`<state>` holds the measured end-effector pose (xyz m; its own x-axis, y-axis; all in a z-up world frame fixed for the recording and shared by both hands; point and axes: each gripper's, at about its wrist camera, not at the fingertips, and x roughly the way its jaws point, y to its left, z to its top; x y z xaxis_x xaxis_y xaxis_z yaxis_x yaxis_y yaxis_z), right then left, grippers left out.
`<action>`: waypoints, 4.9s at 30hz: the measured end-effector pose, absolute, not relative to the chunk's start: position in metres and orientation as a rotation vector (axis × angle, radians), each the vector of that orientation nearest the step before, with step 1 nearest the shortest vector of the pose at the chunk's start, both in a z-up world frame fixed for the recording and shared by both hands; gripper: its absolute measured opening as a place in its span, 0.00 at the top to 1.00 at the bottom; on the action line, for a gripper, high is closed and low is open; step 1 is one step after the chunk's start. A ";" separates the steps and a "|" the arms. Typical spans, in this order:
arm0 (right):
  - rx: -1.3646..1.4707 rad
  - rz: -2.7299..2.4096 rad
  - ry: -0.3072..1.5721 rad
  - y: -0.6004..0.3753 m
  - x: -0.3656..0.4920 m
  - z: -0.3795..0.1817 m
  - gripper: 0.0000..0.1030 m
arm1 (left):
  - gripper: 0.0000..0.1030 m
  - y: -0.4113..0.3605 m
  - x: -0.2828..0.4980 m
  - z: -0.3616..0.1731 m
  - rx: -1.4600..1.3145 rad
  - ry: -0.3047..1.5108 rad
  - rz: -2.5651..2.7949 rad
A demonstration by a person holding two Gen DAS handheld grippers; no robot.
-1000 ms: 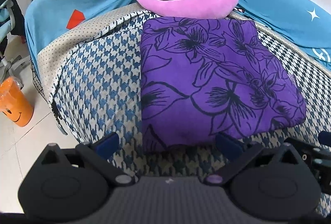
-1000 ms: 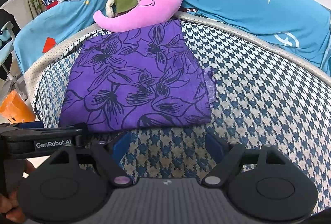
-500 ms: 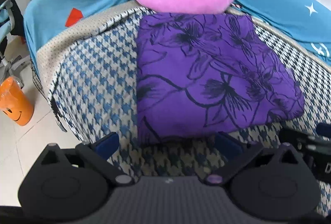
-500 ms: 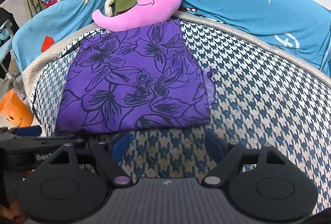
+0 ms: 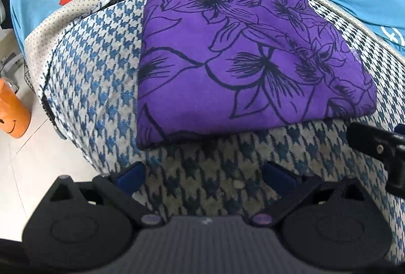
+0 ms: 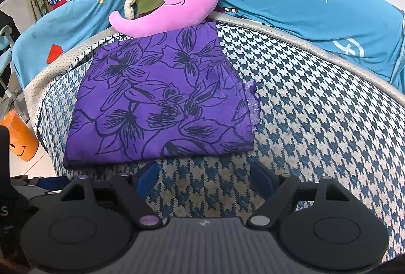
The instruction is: Fold clothes
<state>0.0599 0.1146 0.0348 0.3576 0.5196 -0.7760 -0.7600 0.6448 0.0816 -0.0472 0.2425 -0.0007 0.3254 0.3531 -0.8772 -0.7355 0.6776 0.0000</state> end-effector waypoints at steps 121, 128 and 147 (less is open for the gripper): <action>-0.278 0.840 0.912 0.127 0.069 0.036 0.22 | 0.00 0.245 -0.081 0.034 -0.418 0.986 0.785; -0.279 0.850 0.913 0.130 0.068 0.034 0.22 | 0.00 0.242 -0.080 0.034 -0.411 0.987 0.783; -0.274 0.847 0.912 0.130 0.068 0.033 0.22 | 0.00 0.246 -0.079 0.034 -0.394 0.980 0.808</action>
